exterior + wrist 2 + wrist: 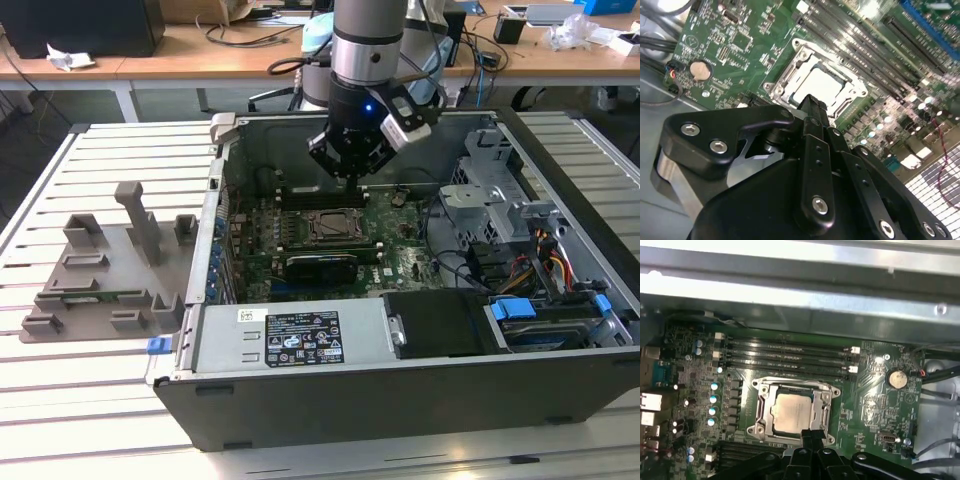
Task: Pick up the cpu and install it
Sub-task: 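Install the second cpu locking lever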
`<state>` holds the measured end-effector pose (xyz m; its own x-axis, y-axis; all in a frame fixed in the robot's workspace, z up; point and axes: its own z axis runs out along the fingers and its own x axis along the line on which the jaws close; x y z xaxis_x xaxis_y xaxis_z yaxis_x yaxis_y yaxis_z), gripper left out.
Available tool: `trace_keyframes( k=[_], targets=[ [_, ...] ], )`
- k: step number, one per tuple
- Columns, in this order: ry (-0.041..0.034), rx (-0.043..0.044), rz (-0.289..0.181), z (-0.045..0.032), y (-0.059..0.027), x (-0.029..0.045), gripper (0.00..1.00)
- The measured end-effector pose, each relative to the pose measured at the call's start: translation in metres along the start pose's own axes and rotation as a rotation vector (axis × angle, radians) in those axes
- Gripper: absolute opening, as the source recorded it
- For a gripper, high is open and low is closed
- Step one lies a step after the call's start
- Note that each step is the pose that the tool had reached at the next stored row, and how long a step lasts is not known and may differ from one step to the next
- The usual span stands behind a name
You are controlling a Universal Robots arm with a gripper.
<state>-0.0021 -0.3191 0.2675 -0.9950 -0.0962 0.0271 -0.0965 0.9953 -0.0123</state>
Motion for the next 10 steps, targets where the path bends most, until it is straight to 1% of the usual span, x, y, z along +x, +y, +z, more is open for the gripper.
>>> trace_keyframes(
  k=[2, 3, 4, 5, 6, 7, 8, 9, 10],
  targets=[
    [0.0, -0.0001, 0.0, 0.0002, -0.0077, 0.0013, 0.11],
    [-0.0001, -0.0006, 0.0, 0.0004, -0.0132, 0.0022, 0.11],
    [-0.0003, -0.0026, 0.0, 0.0006, -0.0207, 0.0033, 0.11],
    [-0.001, -0.0102, 0.0, 0.001, -0.0275, 0.0041, 0.11],
    [-0.0022, -0.0229, -0.001, 0.0015, -0.033, 0.0049, 0.11],
    [-0.0033, -0.035, -0.001, 0.0017, -0.035, 0.0052, 0.11],
    [-0.0053, -0.0541, -0.001, 0.0019, -0.037, 0.0057, 0.11],
    [-0.0084, -0.0867, -0.002, 0.0019, -0.0389, 0.0067, 0.11],
    [-0.0112, -0.115, -0.003, 0.0023, -0.0412, 0.0085, 0.11]
  ],
)
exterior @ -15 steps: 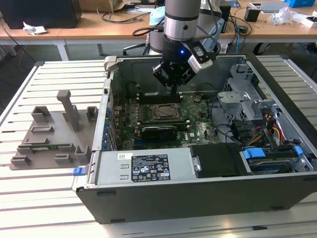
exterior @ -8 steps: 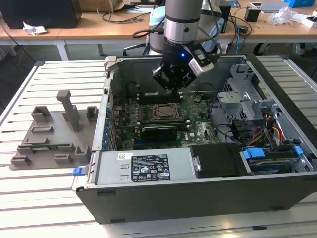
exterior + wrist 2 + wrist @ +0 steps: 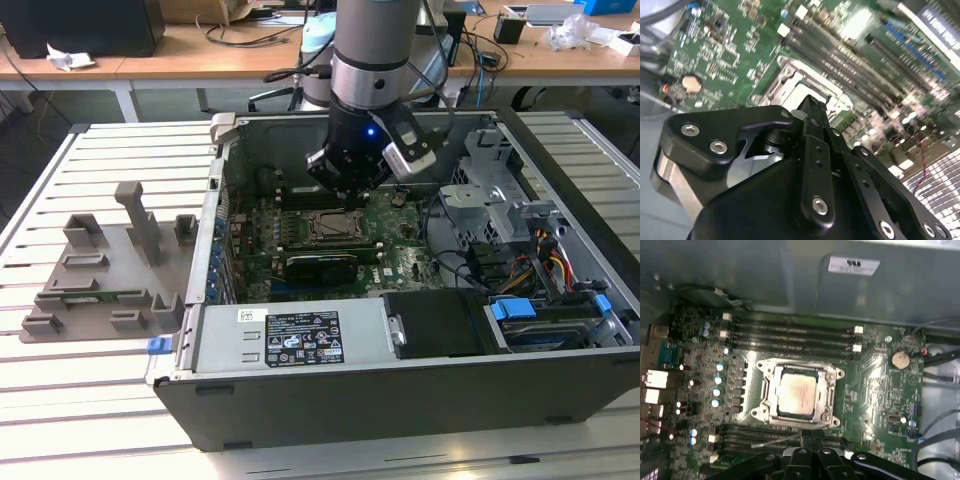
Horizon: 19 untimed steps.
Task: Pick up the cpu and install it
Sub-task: 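Install the second cpu locking lever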
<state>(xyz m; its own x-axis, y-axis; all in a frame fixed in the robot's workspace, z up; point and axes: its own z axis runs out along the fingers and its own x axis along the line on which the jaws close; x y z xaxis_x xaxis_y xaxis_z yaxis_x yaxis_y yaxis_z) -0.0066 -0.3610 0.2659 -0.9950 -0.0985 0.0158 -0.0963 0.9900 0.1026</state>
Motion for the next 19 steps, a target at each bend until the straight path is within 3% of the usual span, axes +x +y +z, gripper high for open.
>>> trace_keyframes(
  k=[1, 2, 6, 15, 19],
  targets=[
    [-0.0006, -0.0063, 0.0, 0.0008, -0.0023, 0.0016, 0.11],
    [-0.0008, -0.0069, 0.0, 0.0022, -0.0035, 0.0027, 0.11],
    [-0.0007, -0.0067, 0.0, 0.0112, -0.0079, 0.0091, 0.11],
    [-0.0007, -0.007, 0.0, 0.027, -0.0164, 0.0159, 0.11],
    [-0.0005, -0.0067, 0.0, 0.035, -0.0187, 0.024, 0.11]
  ],
)
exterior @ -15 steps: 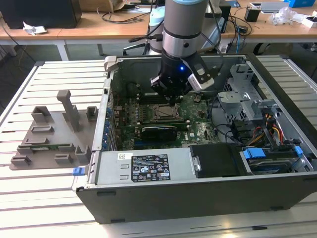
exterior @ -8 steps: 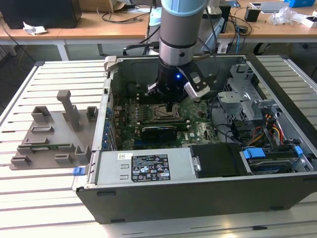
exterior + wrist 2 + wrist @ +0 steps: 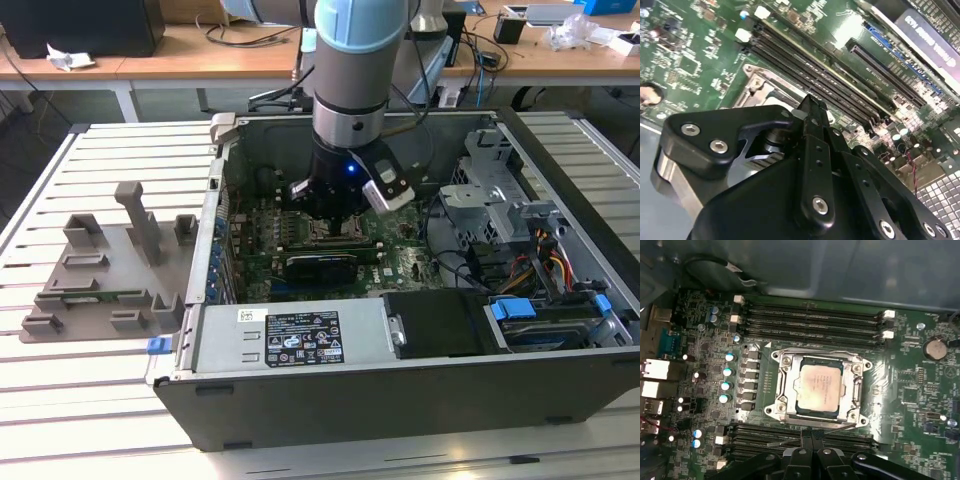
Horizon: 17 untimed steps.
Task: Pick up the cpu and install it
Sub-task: 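Install the second cpu locking lever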
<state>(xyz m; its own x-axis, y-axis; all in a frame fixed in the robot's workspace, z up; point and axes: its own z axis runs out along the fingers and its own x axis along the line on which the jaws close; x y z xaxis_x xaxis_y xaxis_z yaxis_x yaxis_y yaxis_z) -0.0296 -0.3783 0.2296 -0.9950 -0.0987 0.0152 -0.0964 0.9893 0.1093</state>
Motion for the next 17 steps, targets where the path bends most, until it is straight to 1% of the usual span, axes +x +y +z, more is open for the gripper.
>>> trace_keyframes(
  k=[3, 5, 7, 10, 12, 13, 15, 17],
  targets=[
    [0.0, -0.0001, 0.0, 0.0074, -0.0029, 0.0056, 0.11],
    [-0.0001, -0.0017, -0.001, 0.0111, -0.0031, 0.0104, 0.11],
    [-0.0001, -0.003, -0.002, 0.0127, -0.003, 0.0135, 0.11],
    [-0.0001, -0.0098, -0.009, 0.015, -0.0026, 0.019, 0.11],
    [0.0003, -0.0113, -0.013, 0.0161, -0.0026, 0.0214, 0.11],
    [0.0009, -0.0126, -0.019, 0.0178, -0.0024, 0.0251, 0.11],
    [0.0013, -0.0138, -0.024, 0.0192, -0.0021, 0.0292, 0.11],
    [0.0019, -0.0169, -0.033, 0.0206, -0.0016, 0.0352, 0.11]
  ],
)
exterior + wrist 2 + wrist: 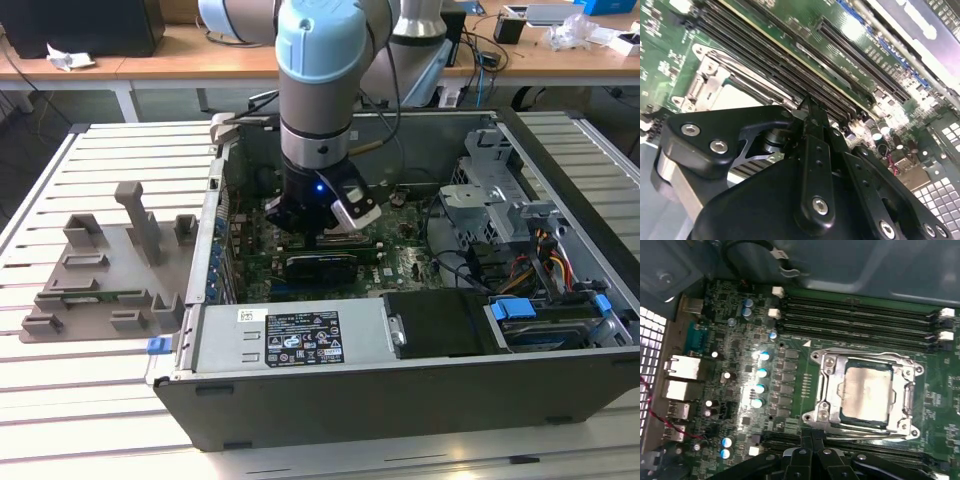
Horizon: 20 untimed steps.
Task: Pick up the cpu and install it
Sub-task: 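Install the second cpu locking lever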
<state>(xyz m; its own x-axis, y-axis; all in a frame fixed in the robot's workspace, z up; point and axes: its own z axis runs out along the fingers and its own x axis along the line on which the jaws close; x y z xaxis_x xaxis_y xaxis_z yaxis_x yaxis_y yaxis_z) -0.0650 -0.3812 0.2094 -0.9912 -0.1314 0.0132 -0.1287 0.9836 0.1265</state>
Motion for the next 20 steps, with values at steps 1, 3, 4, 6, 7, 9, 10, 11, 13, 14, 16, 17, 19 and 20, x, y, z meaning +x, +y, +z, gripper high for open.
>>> trace_keyframes(
  k=[1, 3, 4, 6, 7, 9, 10, 11, 13, 14, 16, 17, 19, 20],
  targets=[
    [0.001, -0.0008, -0.007, 0.0007, 0.0006, 0.0012, 0.11],
    [0.0016, -0.0025, -0.015, 0.0016, 0.0023, 0.0014, 0.11],
    [0.0019, -0.0028, -0.018, 0.0021, 0.0031, 0.0014, 0.11],
    [0.0025, -0.0034, -0.023, 0.004, 0.0053, 0.0011, 0.11],
    [0.0029, -0.0035, -0.026, 0.0055, 0.0063, 0.0009, 0.11],
    [0.0035, -0.0043, -0.03, 0.0071, 0.0084, 0.0006, 0.11],
    [0.0032, -0.0053, -0.032, 0.0077, 0.0092, 0.0005, 0.11],
    [0.0032, -0.0062, -0.033, 0.0082, 0.01, 0.0003, 0.11],
    [0.0032, -0.0078, -0.035, 0.0089, 0.0106, 0.0001, 0.11],
    [0.0033, -0.0086, -0.035, 0.009, 0.0107, 0.0002, 0.11],
    [0.0031, -0.0112, -0.036, 0.0091, 0.0112, 0.0002, 0.11],
    [0.0026, -0.0127, -0.036, 0.0097, 0.0112, 0.0001, 0.11],
    [0.0034, -0.0144, -0.036, 0.0119, 0.0107, -0.0002, 0.11],
    [0.0029, -0.0167, -0.037, 0.012, 0.0108, -0.0003, 0.11]
  ],
)
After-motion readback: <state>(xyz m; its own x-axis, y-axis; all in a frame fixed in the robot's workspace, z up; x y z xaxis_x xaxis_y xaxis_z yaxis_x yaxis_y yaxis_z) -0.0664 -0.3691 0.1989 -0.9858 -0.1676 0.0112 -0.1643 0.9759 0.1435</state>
